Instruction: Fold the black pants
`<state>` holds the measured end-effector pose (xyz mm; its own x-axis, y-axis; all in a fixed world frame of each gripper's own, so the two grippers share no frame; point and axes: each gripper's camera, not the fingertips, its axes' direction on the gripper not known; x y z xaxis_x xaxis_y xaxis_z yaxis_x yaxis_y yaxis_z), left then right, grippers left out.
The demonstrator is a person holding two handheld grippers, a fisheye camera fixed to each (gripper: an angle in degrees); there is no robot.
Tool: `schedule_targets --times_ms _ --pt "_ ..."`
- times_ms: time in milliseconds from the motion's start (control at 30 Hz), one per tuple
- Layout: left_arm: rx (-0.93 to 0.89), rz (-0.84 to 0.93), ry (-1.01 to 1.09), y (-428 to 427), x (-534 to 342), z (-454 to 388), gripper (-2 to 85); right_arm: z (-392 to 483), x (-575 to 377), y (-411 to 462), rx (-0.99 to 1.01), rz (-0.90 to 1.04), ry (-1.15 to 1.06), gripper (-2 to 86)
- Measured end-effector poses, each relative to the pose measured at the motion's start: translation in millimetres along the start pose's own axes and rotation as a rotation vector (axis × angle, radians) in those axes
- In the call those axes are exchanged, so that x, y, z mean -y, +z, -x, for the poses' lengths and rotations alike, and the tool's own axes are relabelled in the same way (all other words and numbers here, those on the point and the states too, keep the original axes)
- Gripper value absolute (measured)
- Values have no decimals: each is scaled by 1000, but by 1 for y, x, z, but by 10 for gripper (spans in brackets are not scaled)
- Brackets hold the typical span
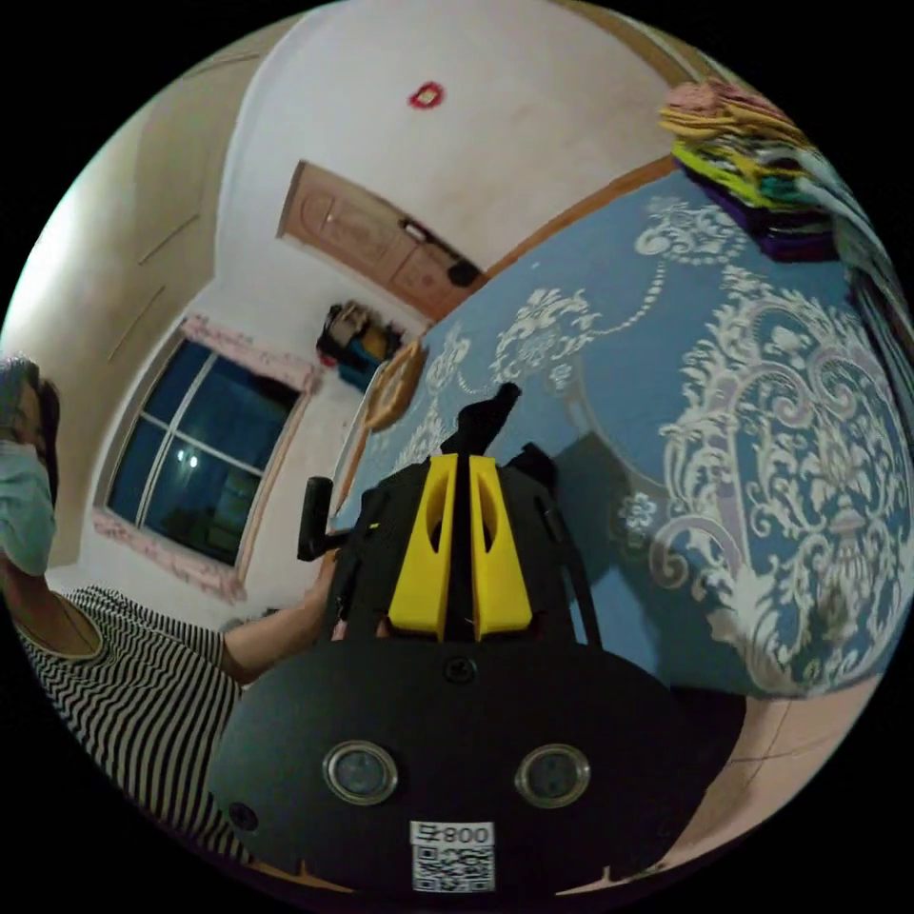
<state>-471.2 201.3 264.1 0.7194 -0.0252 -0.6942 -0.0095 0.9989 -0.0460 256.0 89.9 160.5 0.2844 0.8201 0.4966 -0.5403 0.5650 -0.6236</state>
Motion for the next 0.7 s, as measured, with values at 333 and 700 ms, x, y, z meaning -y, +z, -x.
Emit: schedule_targets --times_ms 333,700 --pt "175 133 82 10 23 -6 56 -72 -21 -53 5 -115 182 20" --pt "16 -79 21 -58 -10 10 13 -73 -9 -43 53 -102 84 20"
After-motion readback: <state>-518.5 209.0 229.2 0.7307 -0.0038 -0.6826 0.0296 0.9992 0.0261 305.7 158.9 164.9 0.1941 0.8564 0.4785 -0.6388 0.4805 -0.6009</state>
